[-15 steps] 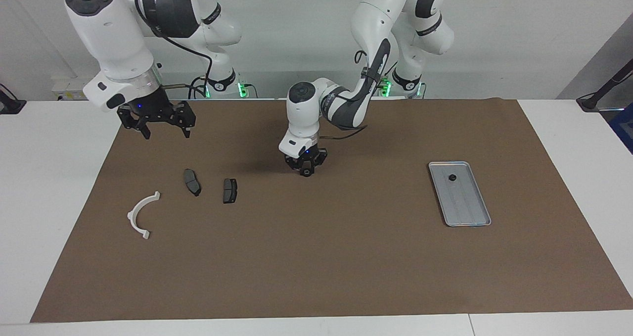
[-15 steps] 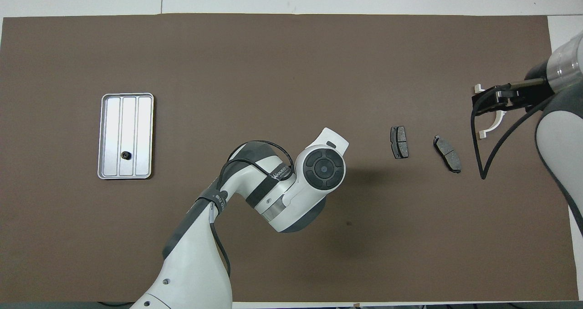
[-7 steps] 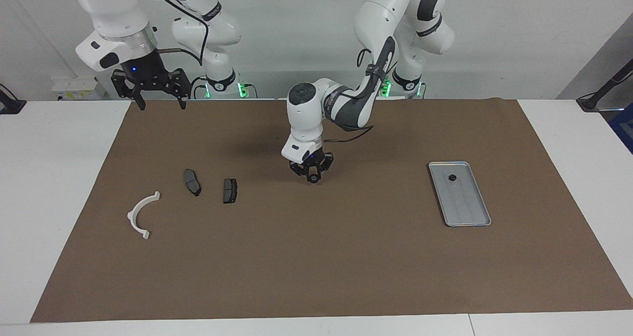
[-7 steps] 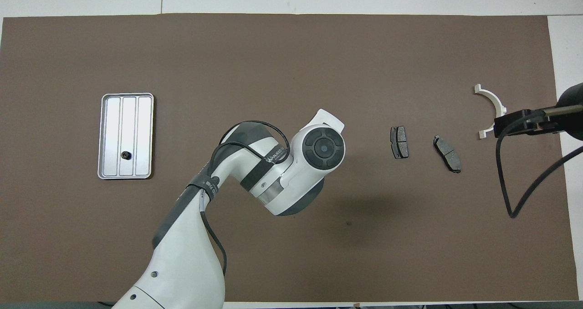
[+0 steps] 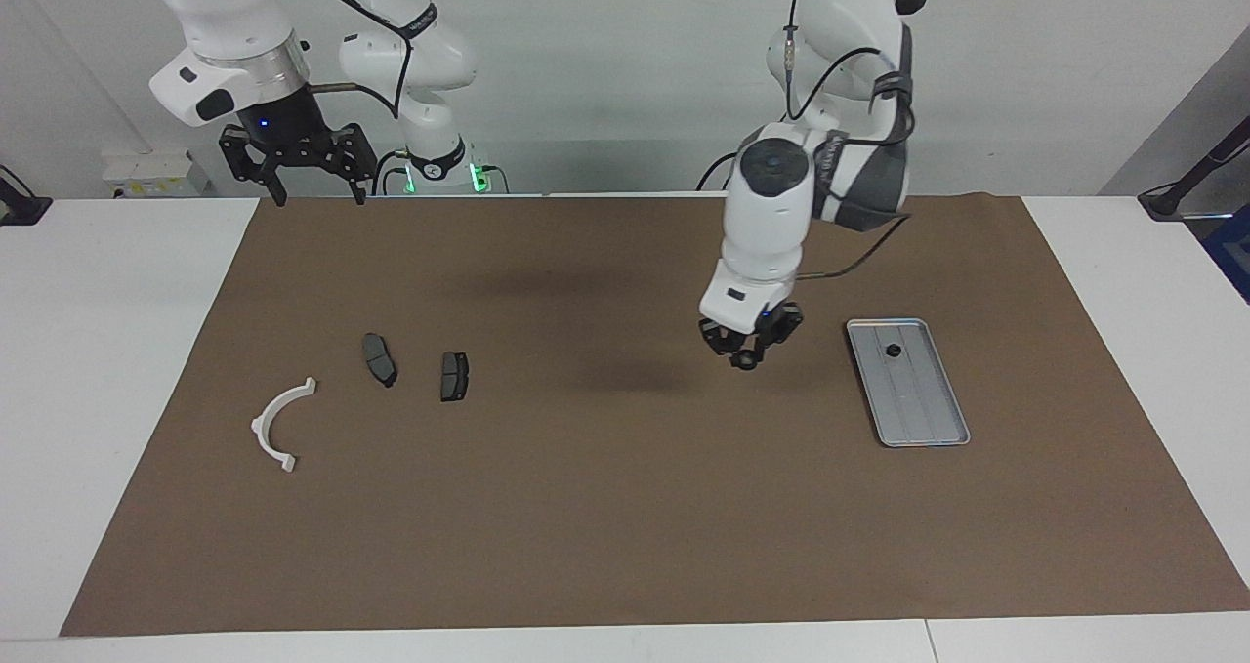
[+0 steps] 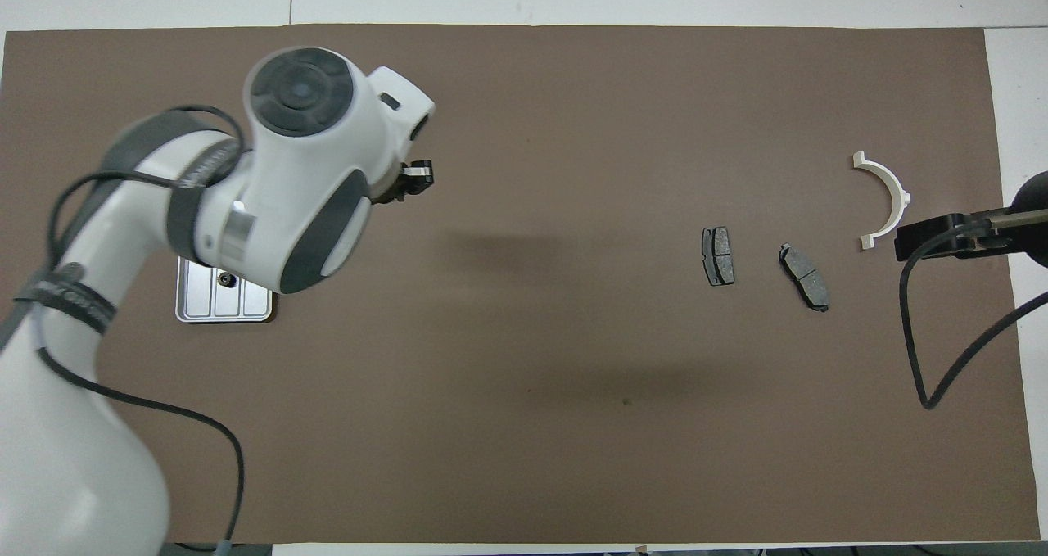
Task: Pick bearing gear from pile to tray
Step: 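Carry the bearing to the silver tray with the left gripper, then lower the bearing into the silver tray and open the left gripper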
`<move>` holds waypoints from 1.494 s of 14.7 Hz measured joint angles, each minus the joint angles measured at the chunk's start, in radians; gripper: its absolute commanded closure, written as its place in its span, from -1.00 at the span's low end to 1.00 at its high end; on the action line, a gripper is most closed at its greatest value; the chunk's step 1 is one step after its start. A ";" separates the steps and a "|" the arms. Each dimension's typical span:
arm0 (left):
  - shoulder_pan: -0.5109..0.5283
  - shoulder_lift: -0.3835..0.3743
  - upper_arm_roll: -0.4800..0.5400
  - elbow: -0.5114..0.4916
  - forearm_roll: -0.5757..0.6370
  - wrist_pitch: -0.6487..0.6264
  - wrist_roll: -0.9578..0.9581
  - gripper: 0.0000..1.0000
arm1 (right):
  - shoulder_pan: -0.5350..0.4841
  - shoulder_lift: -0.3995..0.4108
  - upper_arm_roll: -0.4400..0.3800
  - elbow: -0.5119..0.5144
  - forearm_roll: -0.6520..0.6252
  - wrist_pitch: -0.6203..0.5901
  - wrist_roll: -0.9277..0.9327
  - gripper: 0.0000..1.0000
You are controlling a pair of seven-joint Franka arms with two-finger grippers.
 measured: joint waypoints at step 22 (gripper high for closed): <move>0.442 0.017 -0.023 -0.315 -0.054 0.436 0.643 1.00 | 0.001 0.000 -0.005 -0.028 0.073 0.056 0.005 -1.00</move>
